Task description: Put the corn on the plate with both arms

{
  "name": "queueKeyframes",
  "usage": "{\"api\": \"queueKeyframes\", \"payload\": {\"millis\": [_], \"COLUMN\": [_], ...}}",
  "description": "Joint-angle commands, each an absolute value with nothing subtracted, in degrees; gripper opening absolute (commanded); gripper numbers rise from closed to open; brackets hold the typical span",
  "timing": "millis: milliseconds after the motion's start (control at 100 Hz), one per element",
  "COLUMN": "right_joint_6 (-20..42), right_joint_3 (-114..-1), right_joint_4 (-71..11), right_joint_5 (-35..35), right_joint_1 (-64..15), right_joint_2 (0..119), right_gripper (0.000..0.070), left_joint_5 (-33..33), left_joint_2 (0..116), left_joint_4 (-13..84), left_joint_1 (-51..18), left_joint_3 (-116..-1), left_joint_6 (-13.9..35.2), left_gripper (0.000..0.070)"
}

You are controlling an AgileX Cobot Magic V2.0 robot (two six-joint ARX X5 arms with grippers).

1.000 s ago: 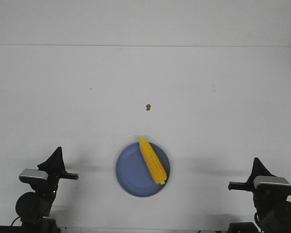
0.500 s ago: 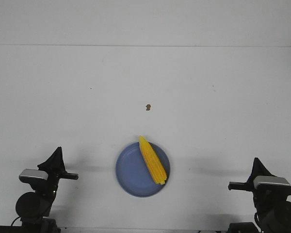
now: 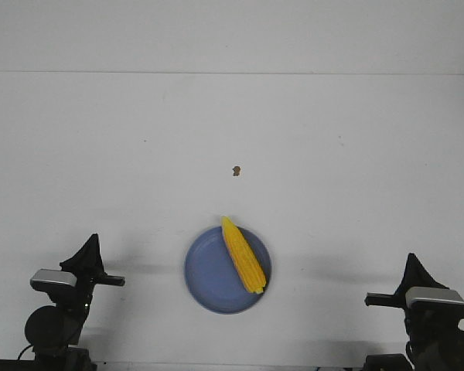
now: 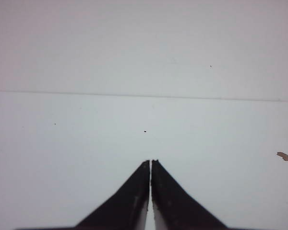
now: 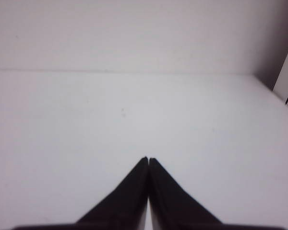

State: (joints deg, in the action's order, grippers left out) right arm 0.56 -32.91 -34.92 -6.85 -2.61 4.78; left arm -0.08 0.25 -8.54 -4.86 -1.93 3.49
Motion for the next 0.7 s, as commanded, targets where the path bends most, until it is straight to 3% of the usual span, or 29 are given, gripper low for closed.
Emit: {"api": "queueKeyframes", "payload": {"millis": [0,220,690], "right_joint_6": [-0.2,0.4,2.5], "right_joint_3": [-31.1,-24.0,-7.0], "right_joint_4": [-32.1,-25.1,-1.5], "right_joint_5": [-7.0,-6.3,-5.7], "right_joint_1": [-2.7,-2.2,-2.3], "right_joint_2": [2.8,0.1,0.1], "right_gripper": [0.0004,0.0004,0.0004], "left_joint_5": [-0.2,-0.2,-0.2], "left_joint_2": [0.2,0.2,0.2], "left_joint_4": [-9.1,-9.1,-9.1], "left_joint_1": [-4.8,-4.8,-4.8], "left_joint_3": [-0.8,-0.8,-0.8], "left_joint_6": [2.6,2.6,2.6], "left_gripper": [0.0013,0.0013,0.0013]}}
